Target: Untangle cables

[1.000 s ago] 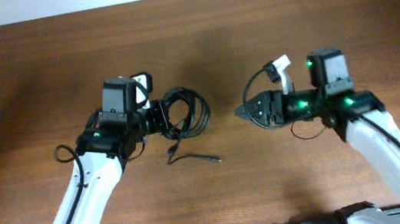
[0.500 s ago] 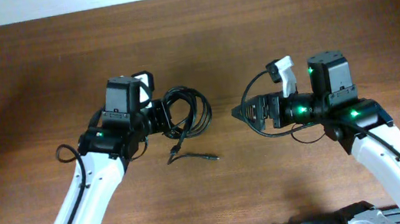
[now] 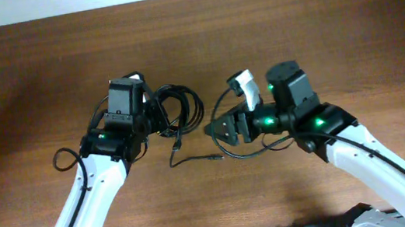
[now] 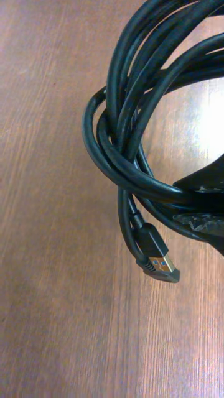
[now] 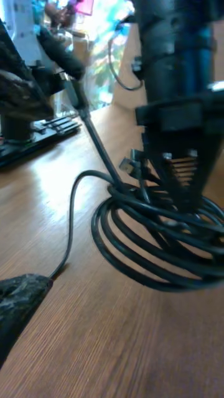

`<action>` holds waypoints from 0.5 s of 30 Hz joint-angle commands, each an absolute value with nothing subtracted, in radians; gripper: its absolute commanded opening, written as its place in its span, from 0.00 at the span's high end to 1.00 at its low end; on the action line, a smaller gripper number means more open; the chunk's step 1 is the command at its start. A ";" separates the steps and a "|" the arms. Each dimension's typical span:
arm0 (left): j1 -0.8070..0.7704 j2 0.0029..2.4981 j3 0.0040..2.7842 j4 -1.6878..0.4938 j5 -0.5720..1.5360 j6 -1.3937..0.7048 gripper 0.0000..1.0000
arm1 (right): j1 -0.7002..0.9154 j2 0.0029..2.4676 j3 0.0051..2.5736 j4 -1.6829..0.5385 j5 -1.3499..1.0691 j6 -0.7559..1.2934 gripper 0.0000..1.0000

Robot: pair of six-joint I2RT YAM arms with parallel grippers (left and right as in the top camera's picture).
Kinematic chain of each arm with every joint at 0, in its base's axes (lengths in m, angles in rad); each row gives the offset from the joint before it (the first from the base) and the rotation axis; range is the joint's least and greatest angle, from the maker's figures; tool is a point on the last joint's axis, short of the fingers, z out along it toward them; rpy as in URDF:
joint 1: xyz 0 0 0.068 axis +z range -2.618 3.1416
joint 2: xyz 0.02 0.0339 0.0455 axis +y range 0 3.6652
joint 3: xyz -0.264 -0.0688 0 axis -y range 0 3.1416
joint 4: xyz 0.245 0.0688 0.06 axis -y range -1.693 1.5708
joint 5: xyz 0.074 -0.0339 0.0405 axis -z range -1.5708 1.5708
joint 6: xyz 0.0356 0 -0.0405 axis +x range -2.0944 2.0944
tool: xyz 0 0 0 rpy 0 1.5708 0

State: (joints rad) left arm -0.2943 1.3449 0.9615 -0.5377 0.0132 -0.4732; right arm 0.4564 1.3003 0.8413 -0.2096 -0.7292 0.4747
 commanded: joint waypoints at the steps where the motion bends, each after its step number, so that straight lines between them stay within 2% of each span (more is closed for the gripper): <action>1: -0.295 1.322 0.987 -0.532 -0.039 -0.505 1.00 | 0.493 1.362 0.852 -0.117 -0.657 0.781 0.30; 2: -0.295 1.322 0.987 -0.532 -0.065 -0.522 1.00 | 0.508 1.382 0.852 -0.093 -0.658 0.858 0.34; 7: -0.295 1.322 0.987 -0.517 -0.084 -0.613 1.00 | 0.576 1.459 0.852 -0.026 -0.658 1.102 0.34; 15: -0.295 1.322 0.987 -0.510 -0.072 -0.660 1.00 | 0.620 1.487 0.852 0.214 -0.630 1.142 0.34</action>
State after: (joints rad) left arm -0.2943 1.3445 0.9615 -0.5213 -0.0685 -0.6319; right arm 0.6037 1.4853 0.8402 0.1989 -0.6693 1.1187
